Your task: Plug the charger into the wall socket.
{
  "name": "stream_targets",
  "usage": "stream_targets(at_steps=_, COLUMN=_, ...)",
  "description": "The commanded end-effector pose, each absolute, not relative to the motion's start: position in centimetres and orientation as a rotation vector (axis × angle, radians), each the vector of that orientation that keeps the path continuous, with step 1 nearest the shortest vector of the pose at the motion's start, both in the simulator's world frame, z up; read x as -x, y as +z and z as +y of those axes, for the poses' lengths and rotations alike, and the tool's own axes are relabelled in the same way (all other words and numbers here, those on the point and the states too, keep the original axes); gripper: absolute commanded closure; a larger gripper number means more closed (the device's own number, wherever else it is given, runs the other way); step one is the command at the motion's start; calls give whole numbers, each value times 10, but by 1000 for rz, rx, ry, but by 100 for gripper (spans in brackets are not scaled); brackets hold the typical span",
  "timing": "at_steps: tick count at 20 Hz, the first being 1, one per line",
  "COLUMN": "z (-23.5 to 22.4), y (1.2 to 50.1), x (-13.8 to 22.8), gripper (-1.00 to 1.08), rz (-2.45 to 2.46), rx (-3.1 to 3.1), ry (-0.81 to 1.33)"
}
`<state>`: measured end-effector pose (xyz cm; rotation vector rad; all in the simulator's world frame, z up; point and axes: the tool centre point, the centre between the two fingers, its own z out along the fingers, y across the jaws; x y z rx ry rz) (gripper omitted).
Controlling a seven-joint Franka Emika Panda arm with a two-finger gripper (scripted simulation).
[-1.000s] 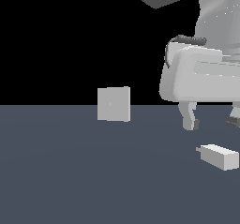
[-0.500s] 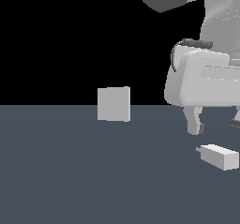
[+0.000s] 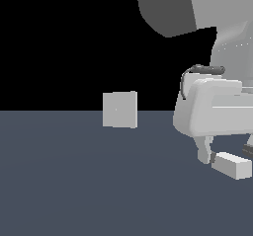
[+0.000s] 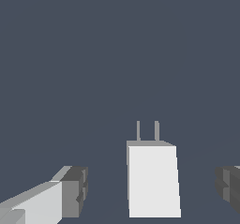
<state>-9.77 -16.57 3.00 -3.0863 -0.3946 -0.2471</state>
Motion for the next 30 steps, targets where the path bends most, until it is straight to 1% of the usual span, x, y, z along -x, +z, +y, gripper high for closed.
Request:
stream_targets(at_steps=1, z=-166, y=20, x=98, gripper=-92, rz=-395, rx=3086, ry=-248)
stream_targets(at_steps=7, z=-166, y=12, x=97, gripper=-92, rz=-396, rx=3086, ry=-248)
stream_targets(at_steps=8, z=-166, y=12, x=97, gripper=108, rz=-396, rx=3086, ry=-248)
stream_targets(at_steps=21, z=-165, y=13, x=97, gripper=108, rz=-389, rx=3088, ry=-248)
stream_targets(at_steps=30, z=-144, y=21, x=95, gripper=108, rz=-302, rx=3101, ry=-251)
